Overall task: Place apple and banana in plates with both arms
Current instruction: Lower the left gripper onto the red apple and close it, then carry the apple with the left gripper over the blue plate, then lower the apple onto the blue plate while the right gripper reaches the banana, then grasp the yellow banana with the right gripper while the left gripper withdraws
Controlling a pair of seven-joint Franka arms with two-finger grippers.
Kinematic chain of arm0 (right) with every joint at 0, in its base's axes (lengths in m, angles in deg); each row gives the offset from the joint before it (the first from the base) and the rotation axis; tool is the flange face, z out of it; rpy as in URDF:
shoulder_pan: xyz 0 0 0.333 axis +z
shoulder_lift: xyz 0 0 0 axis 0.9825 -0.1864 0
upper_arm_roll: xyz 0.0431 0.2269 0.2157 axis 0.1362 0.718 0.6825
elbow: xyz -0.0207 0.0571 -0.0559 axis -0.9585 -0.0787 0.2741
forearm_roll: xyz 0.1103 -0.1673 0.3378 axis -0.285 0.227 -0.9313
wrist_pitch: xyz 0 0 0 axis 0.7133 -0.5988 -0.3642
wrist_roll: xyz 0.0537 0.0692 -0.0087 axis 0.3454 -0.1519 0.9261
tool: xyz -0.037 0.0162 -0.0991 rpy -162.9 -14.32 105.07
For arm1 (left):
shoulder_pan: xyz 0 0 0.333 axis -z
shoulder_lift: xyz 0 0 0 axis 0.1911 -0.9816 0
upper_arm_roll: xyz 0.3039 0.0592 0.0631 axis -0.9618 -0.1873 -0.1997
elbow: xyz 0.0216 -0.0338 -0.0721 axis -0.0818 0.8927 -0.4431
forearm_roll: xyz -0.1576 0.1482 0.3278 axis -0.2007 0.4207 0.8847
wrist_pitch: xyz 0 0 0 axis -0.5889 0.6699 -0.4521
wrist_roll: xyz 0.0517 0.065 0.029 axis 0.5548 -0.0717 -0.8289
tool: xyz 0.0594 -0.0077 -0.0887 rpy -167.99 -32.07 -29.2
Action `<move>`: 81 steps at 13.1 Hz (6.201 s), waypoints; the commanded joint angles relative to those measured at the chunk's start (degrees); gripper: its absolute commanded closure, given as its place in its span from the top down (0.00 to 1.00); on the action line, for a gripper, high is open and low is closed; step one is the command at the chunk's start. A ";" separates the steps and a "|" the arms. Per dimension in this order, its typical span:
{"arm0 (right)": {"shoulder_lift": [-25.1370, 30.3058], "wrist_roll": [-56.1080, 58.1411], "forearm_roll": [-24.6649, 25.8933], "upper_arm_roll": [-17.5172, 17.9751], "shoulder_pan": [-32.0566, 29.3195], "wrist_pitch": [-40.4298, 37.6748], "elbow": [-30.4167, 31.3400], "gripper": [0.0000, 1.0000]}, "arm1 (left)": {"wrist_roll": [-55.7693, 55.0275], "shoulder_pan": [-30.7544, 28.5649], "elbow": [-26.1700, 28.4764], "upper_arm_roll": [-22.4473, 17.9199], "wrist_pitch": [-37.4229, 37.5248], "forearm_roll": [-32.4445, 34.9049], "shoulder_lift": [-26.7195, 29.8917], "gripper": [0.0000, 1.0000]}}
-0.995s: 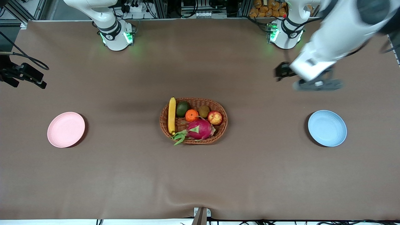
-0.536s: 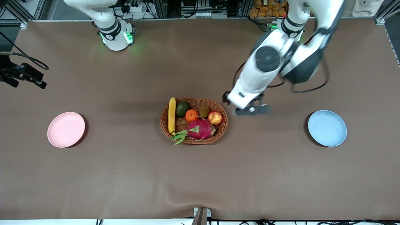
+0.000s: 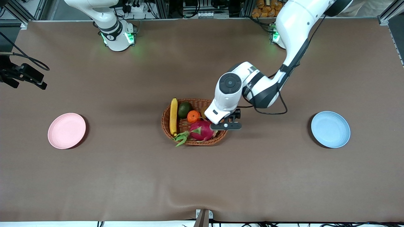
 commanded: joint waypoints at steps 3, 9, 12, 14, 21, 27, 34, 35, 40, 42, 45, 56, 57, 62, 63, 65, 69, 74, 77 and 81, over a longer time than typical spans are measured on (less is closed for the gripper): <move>-0.57 0.43 0.17 0.24 -0.15 -0.40 -1.09 1.00 | -2.88 2.95 -2.59 -0.90 -1.12 6.22 -4.46 0.97; -0.57 0.43 0.17 0.24 -0.15 -0.40 -1.09 1.00 | -4.29 7.43 -2.41 -4.24 -1.39 6.31 -6.22 0.67; -0.57 0.43 0.17 0.24 -0.06 -0.40 -1.01 1.00 | -4.64 7.78 -2.24 -4.24 -1.30 6.49 -6.14 0.64; -0.57 0.43 0.17 0.24 -0.06 -0.40 -1.01 1.00 | -4.90 7.70 -1.62 -4.33 -0.42 6.84 -5.97 0.62; -0.57 0.43 -0.01 0.33 -0.15 -0.75 -1.01 1.00 | -4.99 7.78 -1.09 -4.42 2.13 6.84 -5.70 0.00; -0.57 0.43 -0.01 0.33 0.12 -0.48 -1.01 1.00 | -4.82 7.70 -1.71 -4.42 4.76 6.84 -4.30 0.00; -0.57 0.43 -0.01 0.33 0.11 -1.10 -0.83 1.00 | -4.38 6.38 -1.97 -4.07 9.77 4.91 2.64 0.00; -0.57 0.43 -0.01 0.33 0.03 -1.10 -0.83 1.00 | -4.12 6.03 -2.06 -4.24 10.38 4.12 3.69 0.00; -0.57 0.43 -0.01 0.33 -0.15 -1.10 -0.74 1.00 | 12.01 -4.93 -1.97 -3.72 18.63 -1.85 11.86 0.00; -0.57 0.34 -0.01 0.33 -0.06 -1.19 -0.65 1.00 | 21.33 -10.38 -1.80 -3.63 22.76 -2.39 13.80 0.00; -0.57 0.26 -0.01 0.33 -0.06 -1.19 -0.74 1.00 | 33.89 -18.38 -1.27 -3.80 26.29 -2.30 14.42 0.00; -11.02 -6.66 1.40 7.52 4.94 -1.01 0.05 1.00 | 73.47 -47.30 16.02 -3.98 -3.54 -0.90 10.57 0.00; -12.07 -10.17 1.40 8.67 5.91 -0.58 0.14 1.00 | 75.23 -48.89 17.26 -3.98 -6.45 -0.90 9.86 0.00; -19.80 -22.83 0.87 14.64 10.04 6.61 0.14 1.00 | 76.66 -51.28 18.86 -3.72 -7.19 -2.21 8.01 0.00; -21.91 -24.95 1.04 15.70 11.18 8.98 0.14 1.00 | 76.66 -51.36 18.94 -3.72 -7.19 -3.52 7.75 0.00; -26.12 -27.42 1.05 15.80 14.42 14.86 0.22 1.00 | 76.74 -51.37 18.94 -3.72 -7.10 -4.85 7.48 0.00; -33.69 -33.75 3.67 15.71 19.18 24.37 0.57 1.00 | 76.48 -51.19 18.42 -2.84 -6.66 -7.29 8.18 1.00; -38.71 -39.82 7.11 15.62 21.12 27.82 1.54 0.76 | 64.83 -51.01 14.21 4.35 5.70 -11.18 15.99 1.00; -39.68 -41.13 7.46 15.71 21.21 27.90 1.46 0.69 | 51.30 -51.01 12.53 9.54 12.57 -11.44 22.05 1.00; -40.64 -41.84 7.46 15.71 21.65 28.51 1.46 0.70 | 42.21 -50.93 10.43 13.77 20.38 -11.53 32.16 1.00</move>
